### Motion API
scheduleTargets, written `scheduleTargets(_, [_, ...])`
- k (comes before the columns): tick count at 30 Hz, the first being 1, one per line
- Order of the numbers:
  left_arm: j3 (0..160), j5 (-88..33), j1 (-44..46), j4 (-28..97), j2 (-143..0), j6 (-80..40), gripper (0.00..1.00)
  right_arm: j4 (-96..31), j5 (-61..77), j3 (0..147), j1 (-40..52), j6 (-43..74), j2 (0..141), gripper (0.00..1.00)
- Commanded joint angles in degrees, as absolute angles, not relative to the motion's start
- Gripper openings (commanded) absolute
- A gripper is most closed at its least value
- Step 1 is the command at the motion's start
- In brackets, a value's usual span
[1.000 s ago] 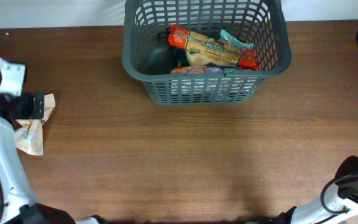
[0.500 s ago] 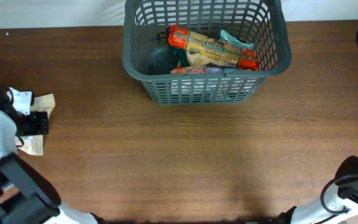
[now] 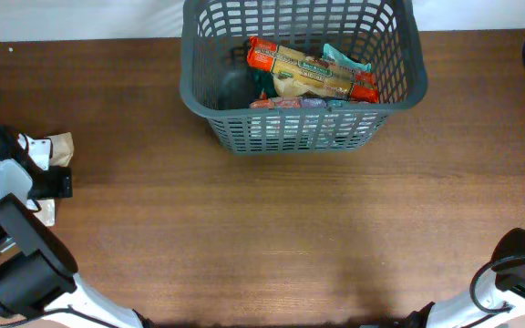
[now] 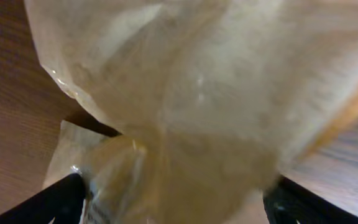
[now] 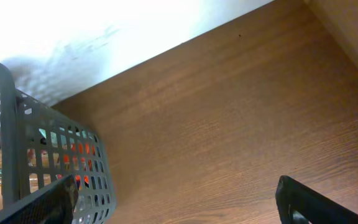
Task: Pack container
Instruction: 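Lower the left gripper onto the crumpled tan bag and grasp it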
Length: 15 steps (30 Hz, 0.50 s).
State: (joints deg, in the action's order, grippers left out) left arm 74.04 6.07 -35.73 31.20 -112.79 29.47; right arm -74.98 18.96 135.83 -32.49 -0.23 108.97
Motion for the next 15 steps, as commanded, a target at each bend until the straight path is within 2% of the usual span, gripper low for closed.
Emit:
scheduleTargets(1, [73.82,6.92,-35.94,29.74,-115.35,29.15,0.86,-74.81,19.27,135.61,-32.6,-0.36,109.1,0.99])
scheduleTargets(3, [73.82,6.96,-35.94,29.3,-116.16,29.17,0.81,-74.83,19.27,135.61,-32.6,-0.36,109.1,0.99])
scheduleTargets(4, [73.82,6.96,-35.94,29.26,-116.51,29.17,0.74,-74.83,19.27,135.61,-32.6,-0.36,109.1,0.99])
scheduleTargets(8, [73.82,6.94,-35.97,29.15,-117.97,29.17,0.34,-74.83,19.27,135.61,-32.6,-0.36,109.1,0.99])
scheduleTargets(12, [73.82,6.94,-35.9,29.19,-118.17,29.12,0.02,-74.83,19.27,135.61,-32.6,-0.34,109.1,0.99])
scheduleTargets(15, [74.98,6.87,-35.4,31.59,-117.84,27.81,0.02,-74.83,19.27,135.61,-32.6,-0.34,109.1,0.99])
